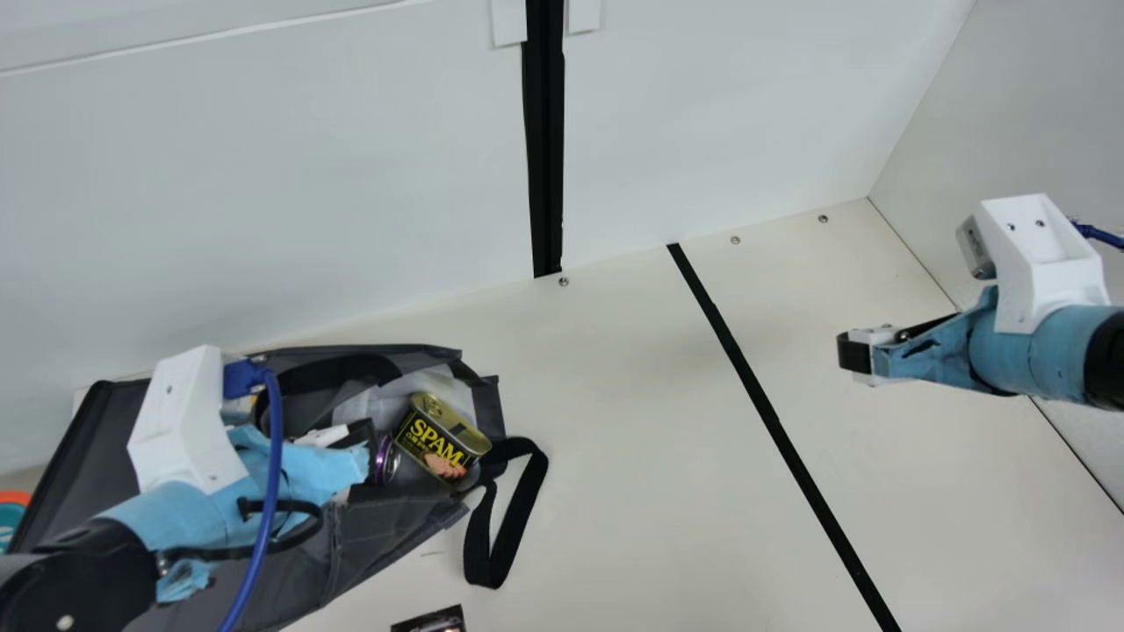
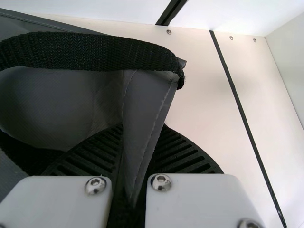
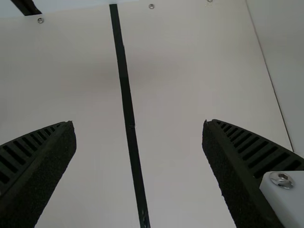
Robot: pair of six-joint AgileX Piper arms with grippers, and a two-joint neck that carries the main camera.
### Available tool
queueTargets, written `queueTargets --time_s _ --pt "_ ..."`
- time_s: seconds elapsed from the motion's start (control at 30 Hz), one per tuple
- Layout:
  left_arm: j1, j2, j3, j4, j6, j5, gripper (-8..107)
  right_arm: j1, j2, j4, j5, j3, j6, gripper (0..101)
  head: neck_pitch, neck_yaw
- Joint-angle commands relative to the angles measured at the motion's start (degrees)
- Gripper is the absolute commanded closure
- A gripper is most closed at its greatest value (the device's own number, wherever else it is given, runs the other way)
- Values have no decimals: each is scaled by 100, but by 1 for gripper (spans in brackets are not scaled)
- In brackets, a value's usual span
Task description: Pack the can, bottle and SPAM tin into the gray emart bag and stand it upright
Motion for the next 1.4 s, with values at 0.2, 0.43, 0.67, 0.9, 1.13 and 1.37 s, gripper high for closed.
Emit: queueTargets --time_s 0.2,0.43,0.67,0.9,1.13,1.37 --pt "0 0 0 0 0 0 107 23 385 654 -196 164 -705 6 -130 -5" --pt "0 0 0 0 0 0 107 134 718 1174 -287 279 -1303 6 -130 -5" --pt "0 0 0 0 0 0 107 265 1054 1632 -309 326 -1883 6 -130 -5" --pt "0 0 0 0 0 0 107 401 1385 1980 -299 332 -2413 6 -130 -5" --pt "0 0 0 0 0 0 107 550 1722 2235 -290 300 -2845 6 -130 -5" --pt "0 0 0 0 0 0 107 739 2013 2456 -268 268 -3219 6 -130 -5"
